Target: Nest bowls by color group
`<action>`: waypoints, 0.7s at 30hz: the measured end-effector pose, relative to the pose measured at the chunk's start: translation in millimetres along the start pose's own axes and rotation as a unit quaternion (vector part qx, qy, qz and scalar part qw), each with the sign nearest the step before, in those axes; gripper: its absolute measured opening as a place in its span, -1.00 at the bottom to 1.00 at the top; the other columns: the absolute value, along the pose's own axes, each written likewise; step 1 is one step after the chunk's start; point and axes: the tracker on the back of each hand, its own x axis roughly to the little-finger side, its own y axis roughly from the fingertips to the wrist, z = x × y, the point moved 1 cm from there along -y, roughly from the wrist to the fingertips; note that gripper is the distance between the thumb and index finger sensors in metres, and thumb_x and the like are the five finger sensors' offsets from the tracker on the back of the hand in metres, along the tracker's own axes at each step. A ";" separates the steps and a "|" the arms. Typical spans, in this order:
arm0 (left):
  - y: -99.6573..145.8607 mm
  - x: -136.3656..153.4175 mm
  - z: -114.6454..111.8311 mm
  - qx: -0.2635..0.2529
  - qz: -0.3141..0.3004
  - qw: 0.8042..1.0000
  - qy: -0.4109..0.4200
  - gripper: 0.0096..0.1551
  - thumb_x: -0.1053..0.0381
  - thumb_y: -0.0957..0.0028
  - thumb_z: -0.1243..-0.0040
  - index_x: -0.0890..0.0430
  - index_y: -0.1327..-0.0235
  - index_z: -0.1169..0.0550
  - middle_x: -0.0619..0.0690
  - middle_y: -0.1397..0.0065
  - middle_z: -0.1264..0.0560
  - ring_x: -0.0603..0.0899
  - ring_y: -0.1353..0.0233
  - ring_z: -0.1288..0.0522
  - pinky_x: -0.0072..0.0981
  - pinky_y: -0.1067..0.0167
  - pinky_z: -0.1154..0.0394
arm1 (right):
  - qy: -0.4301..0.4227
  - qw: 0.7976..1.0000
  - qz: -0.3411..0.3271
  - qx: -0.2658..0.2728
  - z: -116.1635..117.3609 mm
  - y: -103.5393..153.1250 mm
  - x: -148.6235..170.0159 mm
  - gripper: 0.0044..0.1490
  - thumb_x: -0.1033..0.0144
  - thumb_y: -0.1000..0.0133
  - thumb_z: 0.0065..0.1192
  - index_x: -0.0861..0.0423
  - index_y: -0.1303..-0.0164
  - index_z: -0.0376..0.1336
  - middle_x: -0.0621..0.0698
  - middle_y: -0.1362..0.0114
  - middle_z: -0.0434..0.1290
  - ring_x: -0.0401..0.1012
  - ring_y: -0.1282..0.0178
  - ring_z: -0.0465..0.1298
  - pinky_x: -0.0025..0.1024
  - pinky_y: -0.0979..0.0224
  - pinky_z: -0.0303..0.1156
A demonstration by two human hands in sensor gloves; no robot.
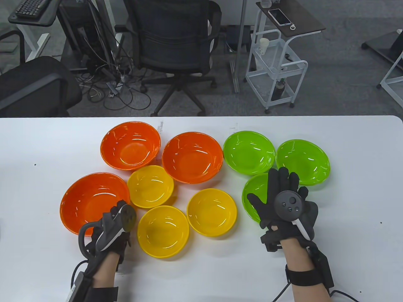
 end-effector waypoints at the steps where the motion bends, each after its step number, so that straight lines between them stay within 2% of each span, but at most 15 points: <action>1: 0.1 -0.8 0.2 -0.004 -0.002 1.000 -0.004 -0.36 0.00 -0.04 -0.26 0.04 -0.43 -0.46 0.03 -0.37 -0.65 0.11 -0.26 -0.76 -0.16 -0.13 -0.69 | -0.002 1.000 0.000 -0.001 0.0 0.0 0.1 0.25 -0.46 0.10 0.00 0.08 -0.59 -0.22 0.18 -0.68 -0.27 0.37 -0.62 -0.28 0.48 -0.36 -0.40; 13: 7.8 -7.1 11.7 -0.073 0.007 0.995 -0.068 -0.42 0.01 0.04 -0.33 0.01 -0.31 -0.58 -0.05 -0.20 -0.76 0.02 -0.10 -0.85 -0.23 -0.01 -0.73 | 0.000 1.000 0.003 0.006 -2.5 -0.7 1.4 0.24 -0.45 0.10 0.00 0.08 -0.59 -0.21 0.18 -0.68 -0.26 0.37 -0.63 -0.27 0.47 -0.36 -0.41; 16: 12.1 -8.1 23.2 -0.103 0.007 0.992 -0.079 -0.42 0.00 0.05 -0.33 -0.01 -0.31 -0.58 -0.06 -0.20 -0.77 0.00 -0.10 -0.85 -0.24 -0.02 -0.73 | -0.002 1.000 0.006 0.006 -3.0 -1.1 2.1 0.24 -0.45 0.09 0.00 0.08 -0.59 -0.22 0.17 -0.68 -0.27 0.37 -0.63 -0.28 0.47 -0.36 -0.41; 21: 20.1 -9.5 47.7 -0.156 0.001 0.987 -0.046 -0.42 0.01 0.05 -0.33 -0.02 -0.32 -0.58 -0.06 -0.21 -0.76 0.00 -0.11 -0.84 -0.23 -0.04 -0.72 | -0.005 1.000 0.010 0.005 -4.4 -1.4 3.0 0.24 -0.45 0.09 0.00 0.08 -0.59 -0.22 0.17 -0.68 -0.27 0.36 -0.63 -0.28 0.47 -0.36 -0.42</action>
